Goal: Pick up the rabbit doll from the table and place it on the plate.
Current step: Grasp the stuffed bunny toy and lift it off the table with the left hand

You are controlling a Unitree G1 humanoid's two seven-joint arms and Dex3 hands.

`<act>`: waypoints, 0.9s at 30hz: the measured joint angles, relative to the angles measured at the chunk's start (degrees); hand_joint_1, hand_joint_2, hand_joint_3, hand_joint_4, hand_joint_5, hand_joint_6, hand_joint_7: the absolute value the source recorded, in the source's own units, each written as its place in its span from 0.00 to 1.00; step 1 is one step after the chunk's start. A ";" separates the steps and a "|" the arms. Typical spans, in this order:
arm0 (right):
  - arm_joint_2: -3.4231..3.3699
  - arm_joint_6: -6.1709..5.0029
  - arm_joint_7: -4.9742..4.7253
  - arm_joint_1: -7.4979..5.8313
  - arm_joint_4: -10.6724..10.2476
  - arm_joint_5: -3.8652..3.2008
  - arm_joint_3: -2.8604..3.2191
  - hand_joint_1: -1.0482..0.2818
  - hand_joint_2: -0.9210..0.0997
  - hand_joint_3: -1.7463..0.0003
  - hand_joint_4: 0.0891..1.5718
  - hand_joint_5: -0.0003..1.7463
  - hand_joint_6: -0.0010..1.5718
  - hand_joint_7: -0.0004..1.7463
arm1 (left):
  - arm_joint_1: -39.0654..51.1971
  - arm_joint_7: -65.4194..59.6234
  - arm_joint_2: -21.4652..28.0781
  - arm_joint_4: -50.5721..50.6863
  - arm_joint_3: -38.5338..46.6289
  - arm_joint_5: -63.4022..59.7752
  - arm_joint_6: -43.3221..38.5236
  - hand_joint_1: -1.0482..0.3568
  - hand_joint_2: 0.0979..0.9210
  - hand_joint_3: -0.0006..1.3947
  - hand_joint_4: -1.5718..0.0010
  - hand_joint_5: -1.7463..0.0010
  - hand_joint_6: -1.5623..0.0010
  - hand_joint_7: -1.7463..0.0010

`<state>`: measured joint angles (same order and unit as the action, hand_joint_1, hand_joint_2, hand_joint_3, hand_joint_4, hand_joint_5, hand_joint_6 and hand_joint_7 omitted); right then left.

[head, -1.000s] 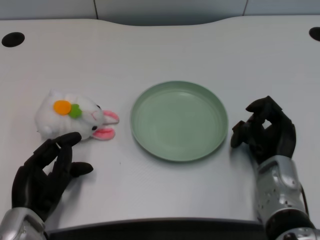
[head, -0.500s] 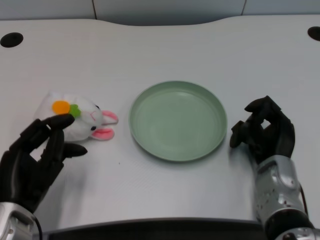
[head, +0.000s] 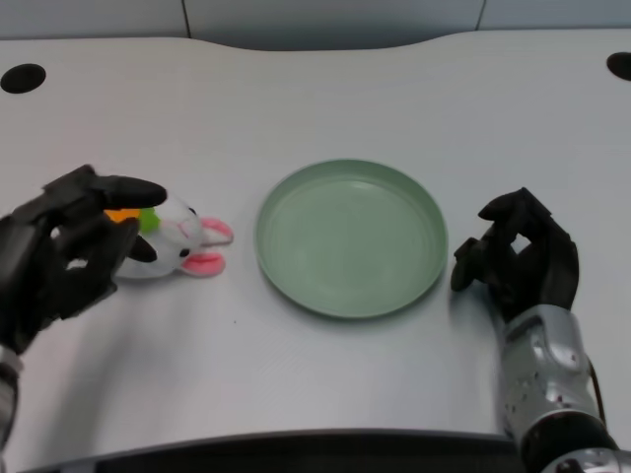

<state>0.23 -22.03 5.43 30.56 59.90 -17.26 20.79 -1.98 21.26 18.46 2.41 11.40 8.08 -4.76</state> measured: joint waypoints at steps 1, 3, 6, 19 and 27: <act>0.03 -0.05 0.00 0.00 0.01 -0.01 0.00 0.00 0.33 0.24 1.00 0.85 0.73 1.00 | -0.88 0.36 1.41 -0.56 -0.20 -1.35 -0.77 0.40 1.00 0.35 0.70 0.22 0.64 0.63; 0.06 -0.05 0.01 0.00 0.11 -0.08 0.05 0.00 0.33 0.24 1.00 0.85 0.72 1.00 | -2.85 0.62 4.02 -1.59 -0.88 -4.17 -1.88 0.41 1.00 0.30 0.71 0.28 0.62 0.71; 0.04 -0.04 0.03 0.02 0.32 -0.14 0.07 0.00 0.34 0.25 1.00 0.84 0.72 1.00 | -6.18 0.77 7.79 -2.94 -2.90 -9.78 -3.42 0.39 1.00 0.21 0.76 0.35 0.64 0.76; 0.20 0.08 -0.68 0.22 0.71 -0.49 0.05 0.00 0.35 0.23 1.00 0.85 0.73 1.00 | -22.15 6.49 24.23 -4.56 -15.82 -35.66 -3.76 0.08 1.00 0.04 1.00 0.98 0.95 0.99; 0.23 0.23 -0.02 0.13 -0.18 -0.93 0.11 0.00 0.34 0.23 1.00 0.84 0.73 1.00 | -30.59 11.33 26.19 -7.92 -24.94 -48.26 -3.17 0.01 0.97 0.01 1.00 1.00 1.00 1.00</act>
<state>0.46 -21.81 5.40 30.69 59.72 -18.19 20.89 -32.57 32.59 44.65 -5.51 -13.55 -40.18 -7.92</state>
